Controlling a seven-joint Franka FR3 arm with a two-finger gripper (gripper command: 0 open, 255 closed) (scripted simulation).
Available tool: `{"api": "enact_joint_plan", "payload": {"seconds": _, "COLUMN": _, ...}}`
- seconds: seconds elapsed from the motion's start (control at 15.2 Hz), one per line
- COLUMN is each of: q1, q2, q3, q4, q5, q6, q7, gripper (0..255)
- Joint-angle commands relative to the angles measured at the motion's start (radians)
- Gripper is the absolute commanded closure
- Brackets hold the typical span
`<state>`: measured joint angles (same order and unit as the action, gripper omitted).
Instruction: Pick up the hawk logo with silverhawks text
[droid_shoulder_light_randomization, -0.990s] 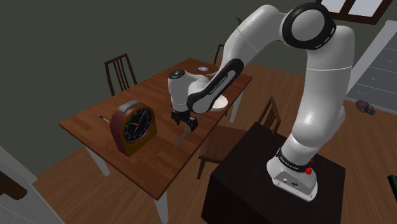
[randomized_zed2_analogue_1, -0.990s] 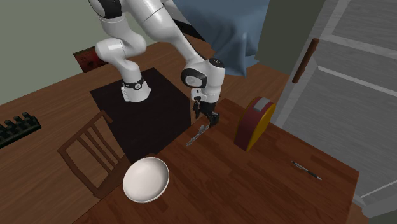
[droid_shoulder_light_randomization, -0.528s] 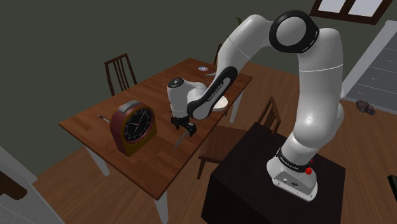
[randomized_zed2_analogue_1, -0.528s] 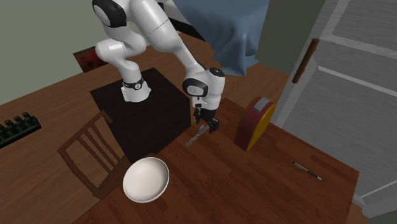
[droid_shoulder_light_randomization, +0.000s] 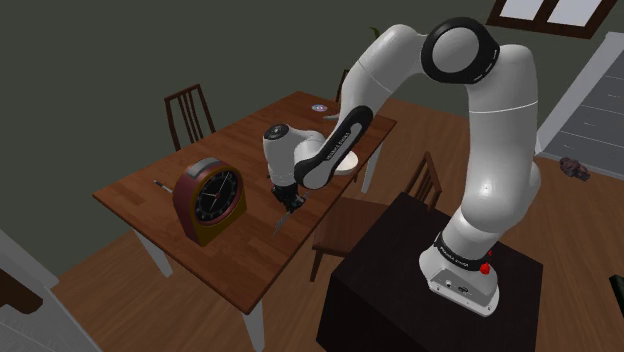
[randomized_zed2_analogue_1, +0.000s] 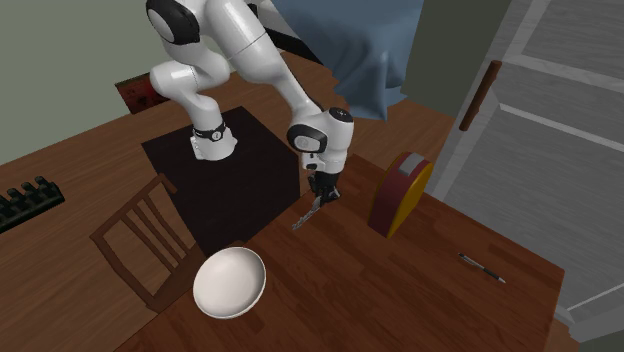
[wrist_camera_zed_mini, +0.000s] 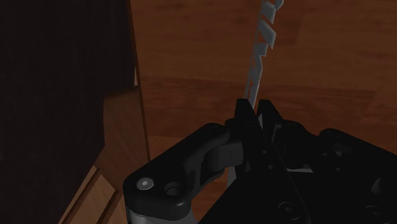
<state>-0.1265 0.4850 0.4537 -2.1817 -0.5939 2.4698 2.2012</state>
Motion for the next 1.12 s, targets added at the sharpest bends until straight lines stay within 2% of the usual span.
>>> {"api": "enact_joint_plan", "payload": {"seconds": 0.0, "q1": 0.0, "q2": 0.0, "q3": 0.0, "q4": 0.0, "q5": 0.0, "q6": 0.0, "q7": 0.0, "gripper": 255}}
{"api": "enact_joint_plan", "payload": {"seconds": 0.2, "q1": 0.0, "q2": 0.0, "q3": 0.0, "q4": -0.001, "q5": 0.0, "q6": 0.001, "q7": 0.0, "gripper": 255}}
{"api": "enact_joint_plan", "payload": {"seconds": 1.06, "q1": -0.062, "q2": -0.157, "q3": 0.086, "q4": -0.019, "q5": 0.141, "q6": -0.109, "q7": -0.108, "gripper": 255}}
